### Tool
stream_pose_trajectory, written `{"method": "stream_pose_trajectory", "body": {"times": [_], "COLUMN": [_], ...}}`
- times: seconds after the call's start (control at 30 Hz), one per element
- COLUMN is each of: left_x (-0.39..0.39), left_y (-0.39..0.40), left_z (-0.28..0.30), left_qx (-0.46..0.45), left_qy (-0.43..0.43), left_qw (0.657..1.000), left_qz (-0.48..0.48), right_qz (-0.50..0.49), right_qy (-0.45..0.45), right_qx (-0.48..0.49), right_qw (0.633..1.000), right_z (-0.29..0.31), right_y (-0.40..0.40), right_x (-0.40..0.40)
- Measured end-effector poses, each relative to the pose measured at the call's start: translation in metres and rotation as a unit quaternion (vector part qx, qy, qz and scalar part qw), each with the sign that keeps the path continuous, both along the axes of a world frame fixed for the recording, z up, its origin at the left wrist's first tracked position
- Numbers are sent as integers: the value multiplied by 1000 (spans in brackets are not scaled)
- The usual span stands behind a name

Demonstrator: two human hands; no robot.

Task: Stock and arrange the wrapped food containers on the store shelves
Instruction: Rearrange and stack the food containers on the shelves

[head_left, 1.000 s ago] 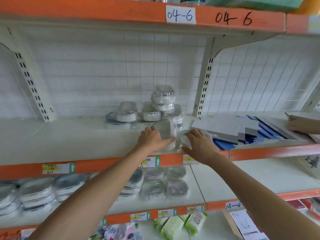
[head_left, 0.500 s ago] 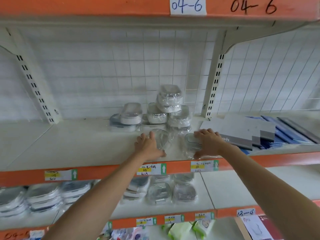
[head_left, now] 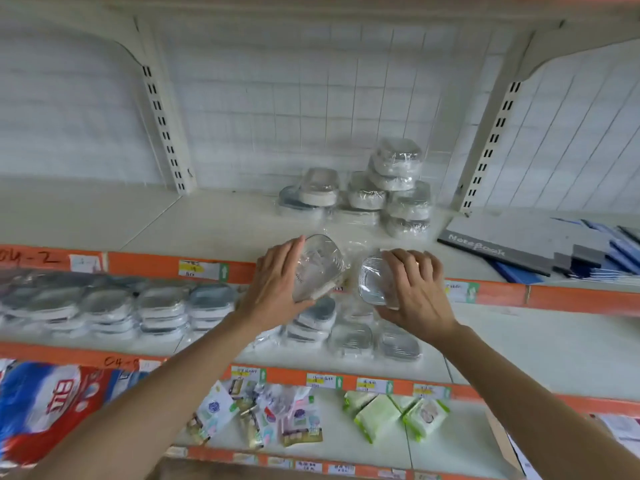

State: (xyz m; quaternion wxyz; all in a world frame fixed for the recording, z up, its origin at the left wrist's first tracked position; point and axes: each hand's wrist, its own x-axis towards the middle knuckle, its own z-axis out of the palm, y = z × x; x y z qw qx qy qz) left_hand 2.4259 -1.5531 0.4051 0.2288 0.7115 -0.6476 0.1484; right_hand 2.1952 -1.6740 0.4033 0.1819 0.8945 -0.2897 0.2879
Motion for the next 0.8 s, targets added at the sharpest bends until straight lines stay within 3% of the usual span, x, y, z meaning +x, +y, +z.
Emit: {"method": "stream_pose_trajectory", "body": {"times": [0.23,0.43,0.63,0.8], "left_x": [-33,-54,-74,-71], "left_y": [33,12,-71,-179], "left_z": [-69,-155,-204,-250], "left_qx": [53,230,184,150], "left_qy": [-50,13,136,94], "left_qw": [996,970,973,984], "left_qz": [-53,-72,-29,11], "right_qz": [-33,-110,-161,-190], "right_qy": [77,123,62,48], "right_qx": [97,207,257,234], "right_qw": [992,964,951,952], "right_z": [-89,-164,-209,-251], "right_y": [40,41,-22,-121], "right_x": [-35,-58,-63,-44]}}
